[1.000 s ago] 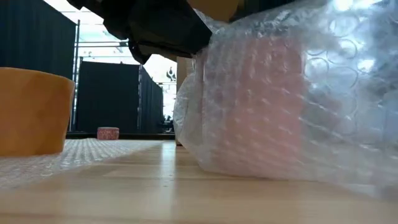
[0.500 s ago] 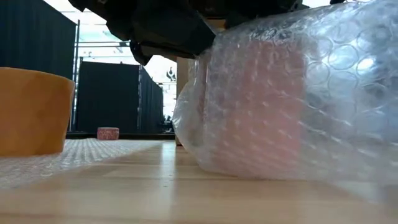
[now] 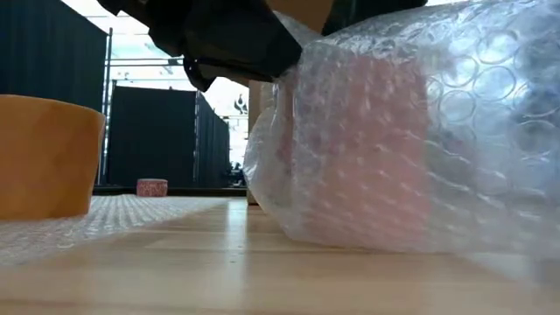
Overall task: Wrap mug
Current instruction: Wrap the pink cup with the bubble wrap
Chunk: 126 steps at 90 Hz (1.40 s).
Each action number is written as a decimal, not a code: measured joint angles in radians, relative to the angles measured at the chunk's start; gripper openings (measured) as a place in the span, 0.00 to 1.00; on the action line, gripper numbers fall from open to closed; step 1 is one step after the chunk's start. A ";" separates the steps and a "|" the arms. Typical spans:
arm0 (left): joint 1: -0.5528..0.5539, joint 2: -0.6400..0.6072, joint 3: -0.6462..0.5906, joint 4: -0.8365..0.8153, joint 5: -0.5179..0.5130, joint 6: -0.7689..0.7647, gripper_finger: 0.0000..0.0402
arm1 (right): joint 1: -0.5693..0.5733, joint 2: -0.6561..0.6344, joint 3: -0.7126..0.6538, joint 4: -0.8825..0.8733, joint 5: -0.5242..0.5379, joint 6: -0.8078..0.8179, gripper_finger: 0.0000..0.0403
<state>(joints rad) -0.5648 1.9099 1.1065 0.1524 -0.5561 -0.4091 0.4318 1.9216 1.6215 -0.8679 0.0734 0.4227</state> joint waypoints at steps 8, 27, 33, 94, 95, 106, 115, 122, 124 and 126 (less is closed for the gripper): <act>0.000 0.000 0.000 0.000 0.001 0.000 0.00 | 0.014 -0.051 0.001 -0.071 0.002 0.020 0.00; 0.000 0.000 0.000 0.000 0.001 -0.002 0.00 | 0.085 -0.161 0.004 -0.142 0.041 0.113 0.00; 0.000 0.000 0.000 0.000 0.001 -0.001 0.00 | 0.123 -0.161 0.002 -0.193 0.104 0.159 0.00; 0.002 0.001 0.012 -0.004 0.002 -0.002 0.00 | 0.015 -0.143 -0.179 0.156 0.423 -0.011 0.00; 0.002 0.001 0.012 -0.004 0.001 -0.002 0.00 | 0.008 -0.143 -0.179 0.163 0.424 -0.020 0.00; 0.002 0.001 0.012 -0.004 0.001 -0.002 0.00 | -0.045 -0.118 -0.177 0.235 0.316 -0.093 0.00; 0.002 0.001 0.012 -0.004 0.001 -0.002 0.00 | -0.032 -0.096 -0.180 0.233 0.189 -0.101 0.00; 0.002 0.001 0.013 -0.004 0.001 -0.002 0.00 | 0.006 -0.107 -0.178 0.242 0.182 -0.098 0.00; 0.002 0.001 0.013 -0.004 0.002 -0.002 0.00 | 0.019 -0.113 -0.178 0.241 0.180 -0.098 0.00; 0.002 0.001 0.013 -0.004 0.001 -0.002 0.00 | 0.030 -0.116 -0.178 0.240 0.176 -0.096 0.00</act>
<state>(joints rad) -0.5632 1.9110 1.1191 0.1483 -0.5546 -0.4110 0.4617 1.8057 1.4433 -0.6275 0.2490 0.3270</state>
